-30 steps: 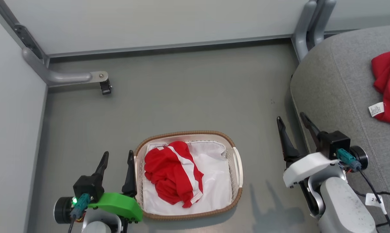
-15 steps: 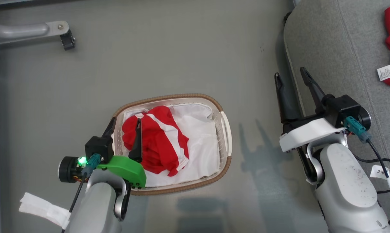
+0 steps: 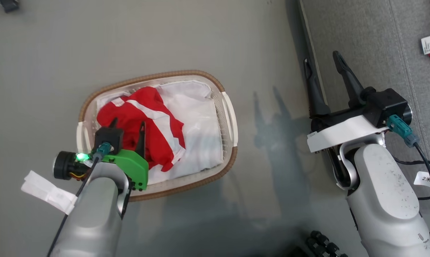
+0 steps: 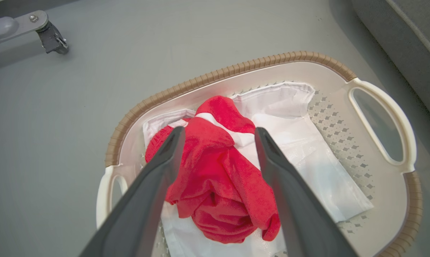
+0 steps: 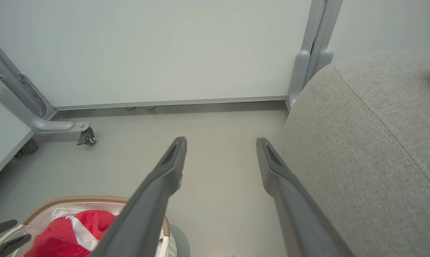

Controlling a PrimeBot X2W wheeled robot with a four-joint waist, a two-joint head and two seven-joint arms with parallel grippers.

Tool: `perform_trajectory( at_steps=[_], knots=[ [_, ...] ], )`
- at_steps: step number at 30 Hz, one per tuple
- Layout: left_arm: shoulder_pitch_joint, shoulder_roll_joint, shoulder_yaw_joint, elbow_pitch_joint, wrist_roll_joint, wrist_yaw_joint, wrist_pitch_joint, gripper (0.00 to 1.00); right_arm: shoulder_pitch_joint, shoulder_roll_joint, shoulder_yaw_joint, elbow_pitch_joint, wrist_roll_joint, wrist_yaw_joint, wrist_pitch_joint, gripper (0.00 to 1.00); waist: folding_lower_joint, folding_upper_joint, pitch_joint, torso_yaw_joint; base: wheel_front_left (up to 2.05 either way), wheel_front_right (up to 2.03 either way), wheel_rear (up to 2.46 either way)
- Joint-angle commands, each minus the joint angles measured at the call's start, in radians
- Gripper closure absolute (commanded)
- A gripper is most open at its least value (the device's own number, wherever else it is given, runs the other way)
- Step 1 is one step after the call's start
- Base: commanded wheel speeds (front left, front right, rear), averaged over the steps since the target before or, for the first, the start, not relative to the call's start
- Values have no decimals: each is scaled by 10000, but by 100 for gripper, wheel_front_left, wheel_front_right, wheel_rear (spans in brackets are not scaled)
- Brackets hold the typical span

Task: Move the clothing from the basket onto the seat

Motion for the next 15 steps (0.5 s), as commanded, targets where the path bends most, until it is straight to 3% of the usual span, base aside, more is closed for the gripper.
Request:
perform_trajectory(
  at_steps=[1, 15],
  knots=[
    [-337, 154, -41, 255, 168, 88, -3, 0, -199, -24, 19, -96, 60, -10, -2, 0, 0, 0, 720, -478, 0, 0, 0],
    [-2333, 732, -501, 2724, 868, 1044, -3, 0, -615, -28, 195, -808, 478, -10, -1, 0, 0, 0, 2015, -863, 0, 0, 0]
  ],
)
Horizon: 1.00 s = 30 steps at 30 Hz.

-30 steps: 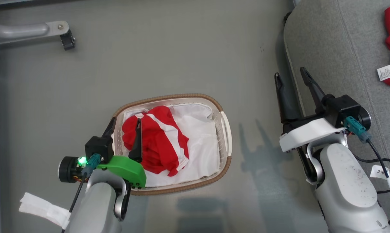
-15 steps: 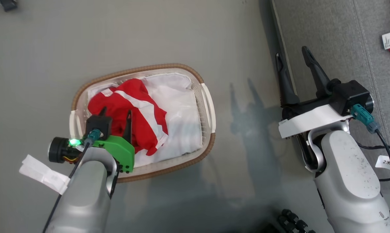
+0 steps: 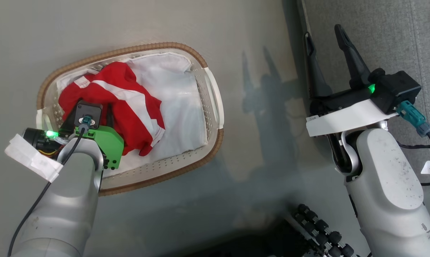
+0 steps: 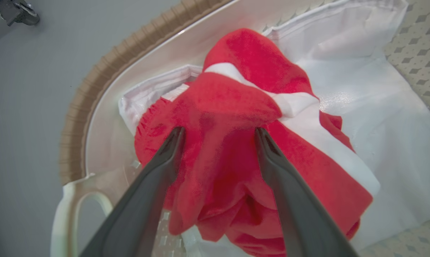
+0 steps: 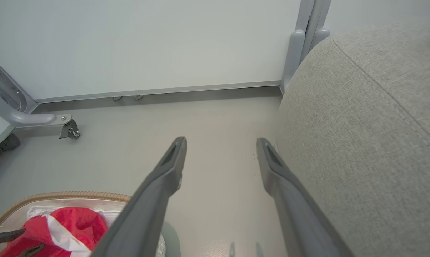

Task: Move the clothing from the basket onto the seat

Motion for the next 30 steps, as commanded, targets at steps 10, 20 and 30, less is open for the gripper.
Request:
perform_trajectory(
  at_steps=[10, 20, 30],
  knots=[
    [-760, 25, -172, 833, -39, 349, 103, 100, -22, -33, 20, -20, 137, -10, -1, 0, -1, 0, 422, -90, 0, 0, 0],
    [23, -388, 130, 580, -692, 107, -10, 100, 405, -34, -90, 406, 170, -10, -2, 0, -1, 0, -781, 135, 0, 0, 0],
    [1819, -652, 78, -1915, -928, -264, 0, 100, 1102, -39, -236, 859, 3, -10, -1, 0, -1, 0, -2555, 750, 0, 0, 0]
  ],
)
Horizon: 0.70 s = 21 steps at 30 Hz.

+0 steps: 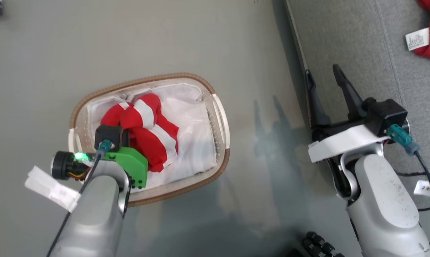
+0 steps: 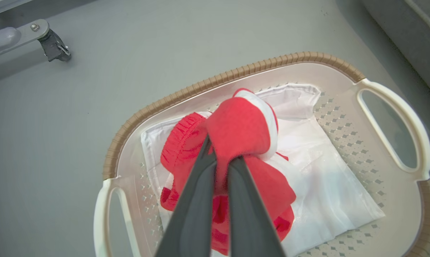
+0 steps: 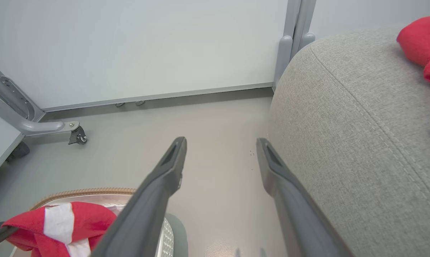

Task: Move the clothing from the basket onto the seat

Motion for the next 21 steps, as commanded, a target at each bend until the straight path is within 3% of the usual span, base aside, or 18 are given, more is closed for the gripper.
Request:
perform_trajectory(
  at_steps=[1, 11, 21],
  knots=[
    [414, -69, 4, -312, -103, -34, -4, 100, 269, -45, -43, 87, -93, -10, -2, 0, -1, 0, -1047, 544, 0, 0, 0],
    [2198, -195, 111, -2608, -433, -237, -6, 100, 1221, -50, -21, 321, -281, -10, -2, 0, -1, 0, -2690, 1391, 0, 0, 0],
    [3361, -216, -15, -4775, -742, -514, -8, 100, 1930, -39, -152, 516, -665, -11, -1, 0, -1, 0, -3767, 1810, 0, 0, 0]
  ],
)
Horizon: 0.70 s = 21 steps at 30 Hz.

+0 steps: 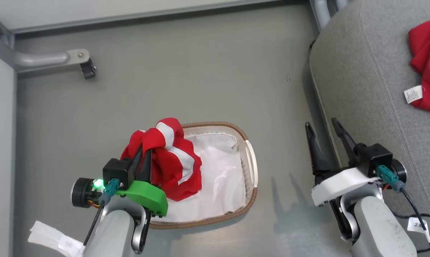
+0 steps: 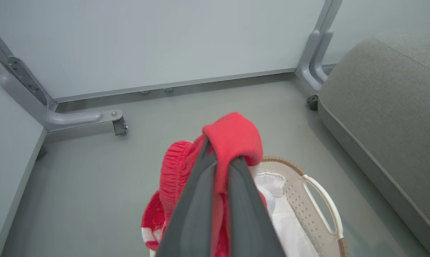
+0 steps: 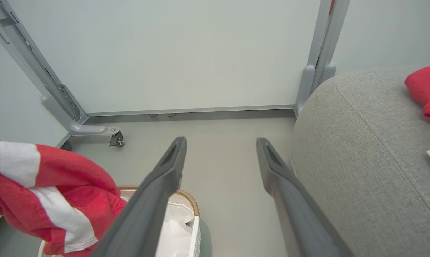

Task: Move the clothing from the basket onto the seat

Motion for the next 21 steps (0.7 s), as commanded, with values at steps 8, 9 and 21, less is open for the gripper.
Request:
perform_trajectory(
  at_steps=[8, 9, 21],
  knots=[
    [537, 11, 45, -1242, -116, -102, -7, 100, 706, -40, 60, 239, -144, -11, -2, 0, 0, -1, -1372, 466, 0, 0, 0],
    [554, 11, 36, -1394, -128, -120, -7, 100, 777, -39, 69, 277, -157, -11, -2, 0, 0, -1, -1457, 469, 0, 0, 0],
    [271, 14, -425, -3054, -407, -234, -7, 100, 1397, -39, 151, 582, -369, -11, -2, 0, 0, -1, -2272, 494, 0, 0, 0]
  ],
)
